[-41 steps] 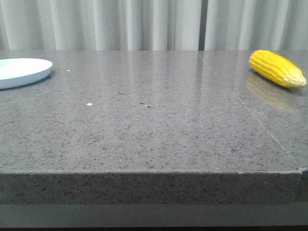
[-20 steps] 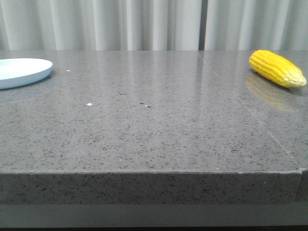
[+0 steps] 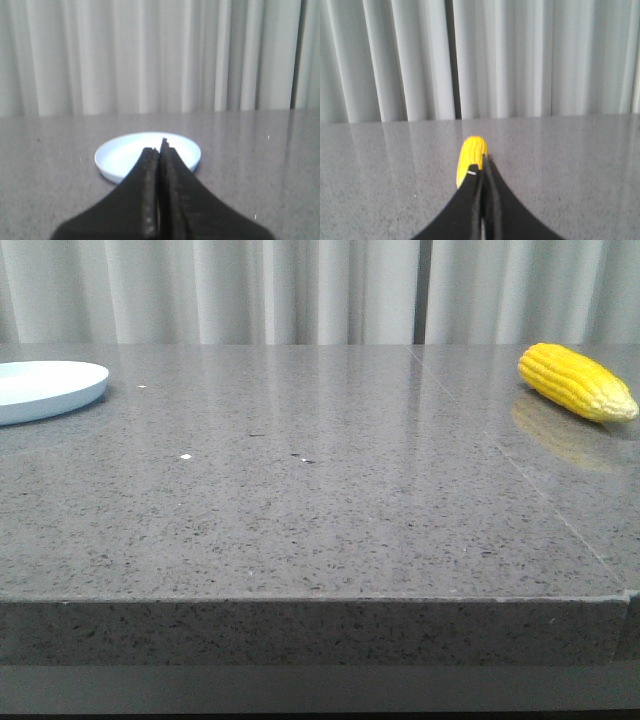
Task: Place corn on plate with both arms
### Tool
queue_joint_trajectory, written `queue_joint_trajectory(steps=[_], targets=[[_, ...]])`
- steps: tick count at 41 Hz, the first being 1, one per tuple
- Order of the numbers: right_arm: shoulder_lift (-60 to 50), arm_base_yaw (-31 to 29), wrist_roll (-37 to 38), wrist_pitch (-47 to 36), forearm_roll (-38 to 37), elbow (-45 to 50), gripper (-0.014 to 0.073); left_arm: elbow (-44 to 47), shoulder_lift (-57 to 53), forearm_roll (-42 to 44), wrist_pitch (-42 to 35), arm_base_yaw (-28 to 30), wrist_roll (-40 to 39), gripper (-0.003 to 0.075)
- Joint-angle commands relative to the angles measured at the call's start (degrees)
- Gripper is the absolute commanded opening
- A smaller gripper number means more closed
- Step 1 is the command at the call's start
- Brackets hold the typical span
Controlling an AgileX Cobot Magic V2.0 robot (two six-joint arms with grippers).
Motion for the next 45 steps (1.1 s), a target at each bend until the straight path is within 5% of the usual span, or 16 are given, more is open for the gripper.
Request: queue_joint_trajectory(steps=[1,20,35,45], targets=[[0.4,-0.3,-0.1,0.2,-1.3,-7.1,-0.0067,-7.2,-0.3,0.1,-3.0,0.1,0.2,-0.002],[21.3,-0.3,-0.1,21.7,-1.5,-31.1,-0.0067,-36.7,18.7,0.1,20.4,0.1,0.2,-0.002],[31.0,-0.3,-0.1,26.8,-1.4,-30.6,-0.0067,-36.6,29.2,-0.2,30.8,0.1,0.2,-0.002],[34.4,-0.3,-0.1,27.0,-1.4,-28.8,-0.0064,-35.0,33.5,-0.3,30.6,0.1,0.2,-0.002]])
